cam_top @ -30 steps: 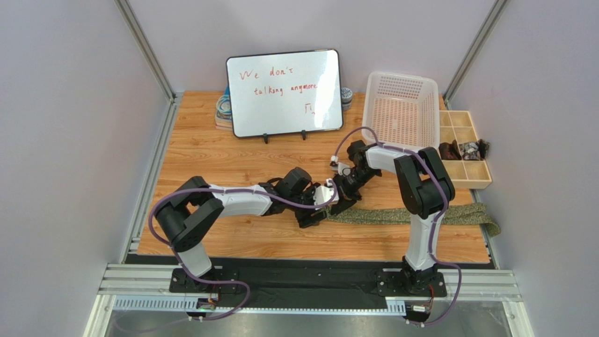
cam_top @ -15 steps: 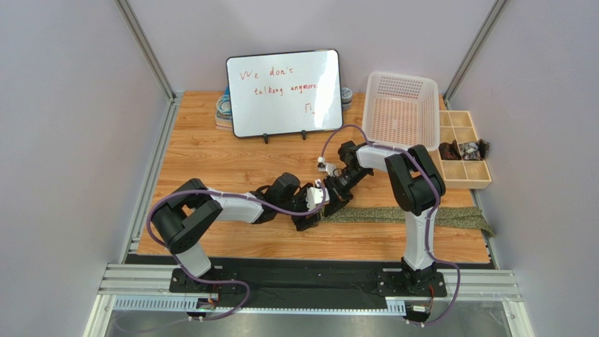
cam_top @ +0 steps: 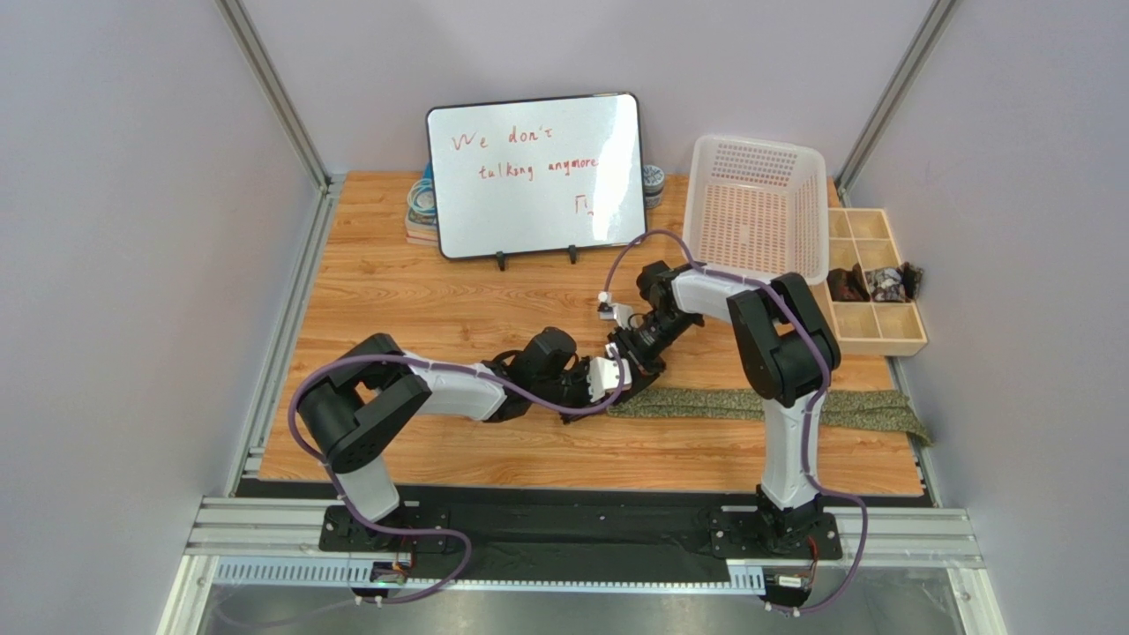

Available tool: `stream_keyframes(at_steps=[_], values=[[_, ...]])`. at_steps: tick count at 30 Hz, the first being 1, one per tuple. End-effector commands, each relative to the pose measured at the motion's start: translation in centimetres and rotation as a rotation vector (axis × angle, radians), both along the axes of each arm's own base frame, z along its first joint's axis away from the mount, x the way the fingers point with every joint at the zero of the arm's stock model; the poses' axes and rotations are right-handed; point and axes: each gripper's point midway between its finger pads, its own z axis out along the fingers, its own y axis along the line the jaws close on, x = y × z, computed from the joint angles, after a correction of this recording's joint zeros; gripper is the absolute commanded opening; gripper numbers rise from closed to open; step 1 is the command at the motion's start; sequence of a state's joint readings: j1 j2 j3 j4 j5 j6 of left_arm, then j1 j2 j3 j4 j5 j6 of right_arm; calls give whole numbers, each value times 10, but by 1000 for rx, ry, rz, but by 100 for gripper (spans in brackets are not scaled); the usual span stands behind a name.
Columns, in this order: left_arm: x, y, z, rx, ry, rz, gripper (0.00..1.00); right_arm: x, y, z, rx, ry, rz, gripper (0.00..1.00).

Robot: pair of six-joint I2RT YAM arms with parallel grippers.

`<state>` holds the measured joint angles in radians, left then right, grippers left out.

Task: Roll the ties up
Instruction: Roll the tie at the center of the board.

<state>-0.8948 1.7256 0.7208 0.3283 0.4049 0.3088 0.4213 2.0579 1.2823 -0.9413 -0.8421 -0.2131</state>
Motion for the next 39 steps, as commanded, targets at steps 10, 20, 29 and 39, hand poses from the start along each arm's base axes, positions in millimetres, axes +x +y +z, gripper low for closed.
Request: stream_keyframes(at_steps=[10, 20, 29, 39], values=[[2, 15, -15, 98, 5, 28, 24, 23, -25, 36, -110, 13, -220, 29], [1, 16, -19, 114, 14, 24, 24, 24, -10, 25, -125, 56, -242, 47], [2, 15, -22, 123, 30, 37, 24, 10, -11, 0, -179, 42, -187, 34], [3, 25, -8, 108, 35, 73, 42, 7, -31, -33, -297, 4, -178, 0]])
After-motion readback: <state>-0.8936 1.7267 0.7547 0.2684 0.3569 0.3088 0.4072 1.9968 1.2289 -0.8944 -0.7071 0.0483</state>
